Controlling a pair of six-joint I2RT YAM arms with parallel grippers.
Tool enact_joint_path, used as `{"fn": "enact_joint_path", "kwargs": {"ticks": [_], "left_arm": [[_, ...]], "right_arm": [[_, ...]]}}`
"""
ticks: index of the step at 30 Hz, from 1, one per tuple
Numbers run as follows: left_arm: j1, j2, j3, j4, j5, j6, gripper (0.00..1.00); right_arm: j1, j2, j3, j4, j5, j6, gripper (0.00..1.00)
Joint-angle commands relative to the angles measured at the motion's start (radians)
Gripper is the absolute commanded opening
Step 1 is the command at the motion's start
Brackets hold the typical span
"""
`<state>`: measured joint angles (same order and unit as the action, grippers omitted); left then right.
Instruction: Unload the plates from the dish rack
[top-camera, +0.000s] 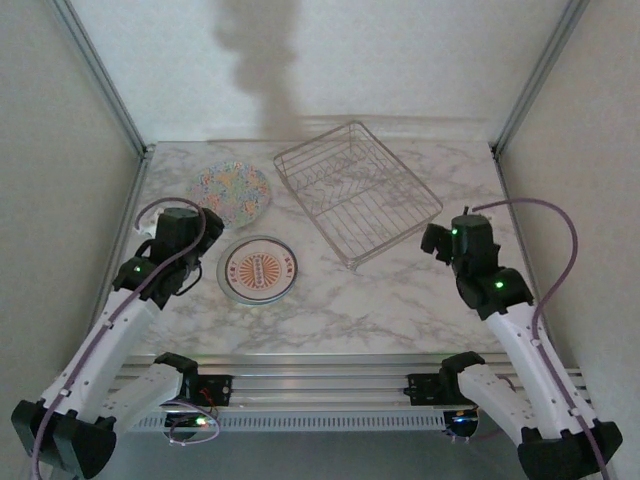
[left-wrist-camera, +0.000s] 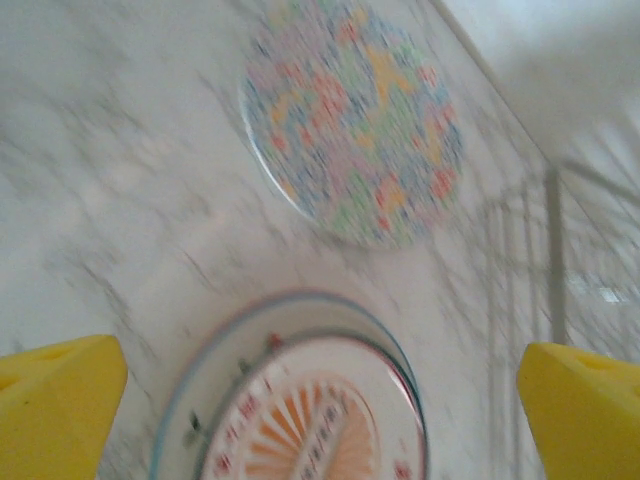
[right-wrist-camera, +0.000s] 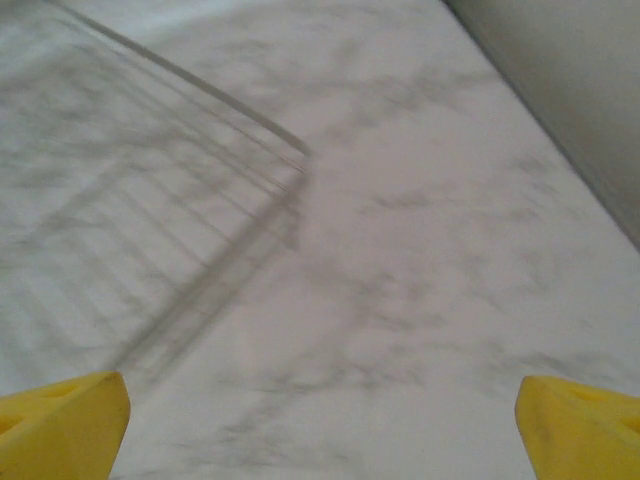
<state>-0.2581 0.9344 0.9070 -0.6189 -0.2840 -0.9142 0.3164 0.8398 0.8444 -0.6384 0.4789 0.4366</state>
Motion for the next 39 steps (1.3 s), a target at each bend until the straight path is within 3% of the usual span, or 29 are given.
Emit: {"fn": "enact_joint_path", "kwargs": {"ticks": [1,5,7,10,18,27,30,35,39], "left_arm": [[0.010,-0.006,-0.069,0.081,-0.313,0.065,1.00],[0.013,-0.097,-0.261,0.350,-0.404,0.250,1.00],[0.013,-0.120,-0.355,0.515,-0.473,0.379,1.00],[0.032,-0.074,-0.454,0.717,-0.497,0.536,1.00],[0.150,0.158,-0.622,1.185,-0.296,0.693,1.00],[0.239,0.403,-0.600,1.462,-0.085,0.766,0.99],[0.267,0.456,-0.585,1.544,-0.021,0.792,1.00],[0.302,0.552,-0.597,1.731,0.027,0.787,1.00],[0.274,0.566,-0.605,1.753,0.039,0.827,0.99]], "right_arm": [[-0.005,0.022,-0.127,0.122,0.253,0.024,0.99],[-0.005,0.061,-0.382,0.677,0.110,-0.386,0.99],[-0.006,0.118,-0.490,0.913,0.065,-0.459,0.99],[-0.017,0.249,-0.520,1.088,-0.006,-0.471,0.99],[-0.072,0.523,-0.468,1.335,-0.141,-0.501,0.99],[-0.206,0.708,-0.500,1.595,-0.309,-0.437,0.99],[-0.207,0.709,-0.498,1.581,-0.354,-0.456,0.99],[-0.206,0.708,-0.482,1.549,-0.325,-0.444,0.99],[-0.206,0.709,-0.478,1.546,-0.312,-0.438,0.99]]}}
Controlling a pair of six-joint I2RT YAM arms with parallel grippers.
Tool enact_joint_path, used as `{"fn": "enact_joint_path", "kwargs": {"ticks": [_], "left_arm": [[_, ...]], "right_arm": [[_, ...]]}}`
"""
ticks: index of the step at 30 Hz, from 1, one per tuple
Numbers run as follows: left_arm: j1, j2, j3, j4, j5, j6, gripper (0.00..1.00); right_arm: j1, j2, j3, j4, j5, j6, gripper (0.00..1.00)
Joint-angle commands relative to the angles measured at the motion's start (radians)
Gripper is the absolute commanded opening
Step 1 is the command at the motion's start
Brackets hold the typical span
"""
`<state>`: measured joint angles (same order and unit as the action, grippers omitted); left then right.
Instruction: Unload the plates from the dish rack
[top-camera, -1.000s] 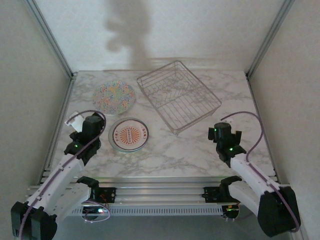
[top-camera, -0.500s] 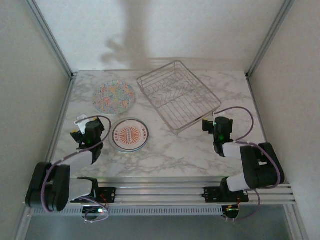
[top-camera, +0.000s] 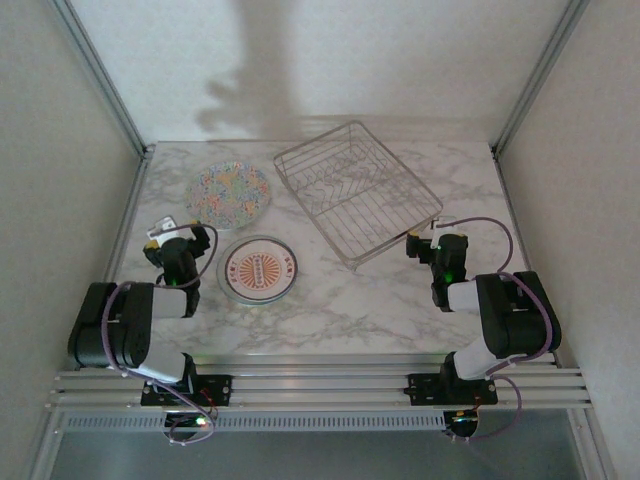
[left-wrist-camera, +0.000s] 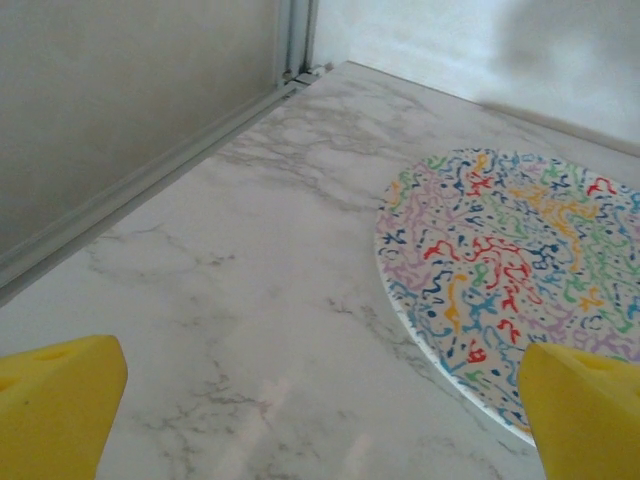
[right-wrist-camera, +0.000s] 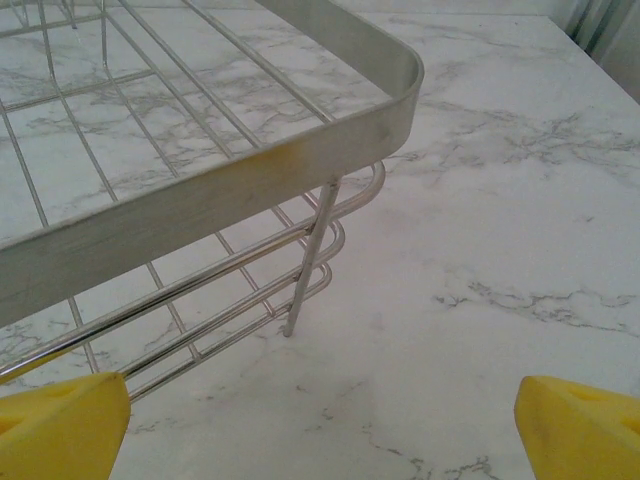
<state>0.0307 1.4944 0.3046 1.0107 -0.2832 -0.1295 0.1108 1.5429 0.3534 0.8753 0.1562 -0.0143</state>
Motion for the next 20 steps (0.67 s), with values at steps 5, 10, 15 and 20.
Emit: {"fn": "enact_joint_path", "kwargs": {"ticks": [5,10,15,20], "left_arm": [[-0.025,0.056,-0.133,0.413,0.008,0.049,0.99],[-0.024,0.052,-0.112,0.365,0.007,0.043,0.99],[-0.024,0.047,-0.110,0.349,0.009,0.041,1.00],[-0.025,0.049,-0.110,0.354,0.008,0.044,0.99]], "right_arm": [[0.000,0.005,0.016,0.026,0.010,0.013,0.99],[-0.002,0.005,0.019,0.019,0.007,0.014,0.99],[-0.005,0.006,0.020,0.016,0.001,0.014,0.99],[-0.013,0.005,0.023,0.008,-0.012,0.016,0.99]]}}
